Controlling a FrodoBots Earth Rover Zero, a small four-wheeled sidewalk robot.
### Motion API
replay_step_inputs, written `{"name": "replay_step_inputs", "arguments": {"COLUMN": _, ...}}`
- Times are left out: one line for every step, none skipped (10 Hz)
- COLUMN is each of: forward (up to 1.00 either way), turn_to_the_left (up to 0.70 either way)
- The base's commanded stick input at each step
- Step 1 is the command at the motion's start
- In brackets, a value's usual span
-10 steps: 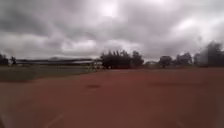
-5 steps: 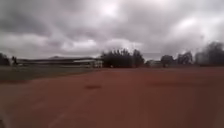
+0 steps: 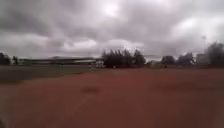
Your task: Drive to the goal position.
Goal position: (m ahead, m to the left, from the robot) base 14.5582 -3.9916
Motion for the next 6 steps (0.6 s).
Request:
{"name": "replay_step_inputs", "arguments": {"forward": 0.7, "turn_to_the_left": 0.0}}
{"name": "replay_step_inputs", "arguments": {"forward": 0.7, "turn_to_the_left": 0.0}}
{"name": "replay_step_inputs", "arguments": {"forward": 0.7, "turn_to_the_left": 0.0}}
{"name": "replay_step_inputs", "arguments": {"forward": 0.7, "turn_to_the_left": 0.0}}
{"name": "replay_step_inputs", "arguments": {"forward": 0.7, "turn_to_the_left": 0.0}}
{"name": "replay_step_inputs", "arguments": {"forward": 0.7, "turn_to_the_left": 0.0}}
